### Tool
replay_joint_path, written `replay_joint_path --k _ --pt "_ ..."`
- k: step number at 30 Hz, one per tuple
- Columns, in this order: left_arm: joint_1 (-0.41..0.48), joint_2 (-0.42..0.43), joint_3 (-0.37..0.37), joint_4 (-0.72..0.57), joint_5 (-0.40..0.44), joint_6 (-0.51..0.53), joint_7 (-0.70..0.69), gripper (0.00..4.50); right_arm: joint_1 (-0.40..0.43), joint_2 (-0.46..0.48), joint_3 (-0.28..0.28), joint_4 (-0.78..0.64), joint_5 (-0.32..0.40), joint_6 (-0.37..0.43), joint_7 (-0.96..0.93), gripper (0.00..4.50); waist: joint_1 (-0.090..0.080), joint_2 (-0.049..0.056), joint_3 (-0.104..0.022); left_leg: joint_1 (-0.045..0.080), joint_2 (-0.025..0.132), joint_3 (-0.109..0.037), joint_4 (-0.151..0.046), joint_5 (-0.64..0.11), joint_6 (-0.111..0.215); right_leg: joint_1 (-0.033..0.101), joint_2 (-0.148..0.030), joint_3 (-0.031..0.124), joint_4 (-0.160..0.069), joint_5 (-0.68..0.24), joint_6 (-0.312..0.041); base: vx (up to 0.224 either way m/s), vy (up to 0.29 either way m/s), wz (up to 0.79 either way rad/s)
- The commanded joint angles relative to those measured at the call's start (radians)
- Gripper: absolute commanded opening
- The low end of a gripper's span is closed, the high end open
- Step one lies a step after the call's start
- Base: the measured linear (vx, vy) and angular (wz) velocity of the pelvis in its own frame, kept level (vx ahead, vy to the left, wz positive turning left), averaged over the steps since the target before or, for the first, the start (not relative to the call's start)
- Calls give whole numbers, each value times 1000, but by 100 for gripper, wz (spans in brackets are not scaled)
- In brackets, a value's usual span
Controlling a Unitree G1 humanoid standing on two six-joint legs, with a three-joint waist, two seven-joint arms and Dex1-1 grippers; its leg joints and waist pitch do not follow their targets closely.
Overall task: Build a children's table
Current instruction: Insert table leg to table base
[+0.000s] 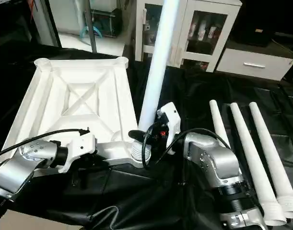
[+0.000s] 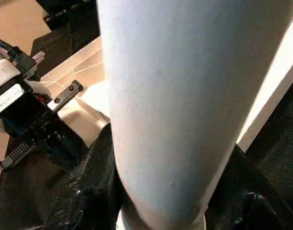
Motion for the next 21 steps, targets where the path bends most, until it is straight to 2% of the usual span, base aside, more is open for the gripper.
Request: replay_joint_path --k 1,5,11,12,15,16,17,18,19,20,21 --pt "22 -33 -47 -20 -20 -14 -17 0 3 0 -1 15 -9 -15 -3 186 -5 -7 -49 35 64 -28 -83 -208 -28 2 -55 27 -76 -128 -181 0 0 0" --pt "22 -34 -44 -17 -19 -15 -14 0 22 5 -18 10 -7 -28 -14 186 -6 -8 -49 34 64 -28 -83 -207 -29 2 -55 27 -76 -126 -176 0 0 0" --pt "21 -47 -31 -5 -20 -20 6 0 115 37 -57 -6 -12 -102 -53 186 -5 -8 -48 35 65 -30 -86 -231 -29 0 -54 27 -79 -145 -171 0 0 0" --pt "21 -47 -31 -5 -20 -20 6 0 118 38 -58 -6 -13 -105 -55 186 -4 -5 -47 37 66 -29 -87 -246 -35 -3 -55 28 -82 -161 -169 0 0 0" --pt "21 -49 -29 -3 -20 -19 9 0 167 55 -57 -8 -35 -161 -77 186 -4 -6 -46 36 67 -32 -91 -281 -49 -4 -57 29 -86 -204 -155 0 0 0" --pt "21 -49 -28 -3 -20 -19 10 0 186 60 -54 -12 -41 -178 -82 186 -4 0 -45 38 67 -33 -93 -296 -55 -7 -56 30 -88 -209 -149 0 0 0" --pt "21 -49 -27 -3 -19 -19 10 0 203 66 -53 -16 -47 -192 -83 186 -4 -2 -45 39 66 -34 -94 -311 -57 -7 -56 30 -89 -217 -146 0 0 0" --pt "19 -50 -26 0 -16 -22 12 0 218 70 -50 -21 -58 -211 -88 186 -4 1 -44 38 66 -35 -94 -315 -59 -6 -57 30 -88 -218 -145 0 0 0" --pt "19 -50 -26 0 -16 -22 12 0 218 70 -50 -21 -58 -211 -88 186 -4 0 -44 41 67 -35 -95 -325 -60 -9 -56 31 -91 -220 -145 0 0 0" --pt "16 -51 -25 5 -13 -26 13 0 234 69 -43 -30 -74 -239 -90 186 -6 -1 -45 39 66 -36 -95 -325 -59 -7 -55 30 -89 -218 -146 0 0 0" --pt "14 -51 -23 9 -11 -31 16 0 245 69 -38 -38 -86 -259 -94 186 -4 4 -45 41 67 -34 -95 -326 -63 -10 -55 31 -91 -210 -142 0 0 0"
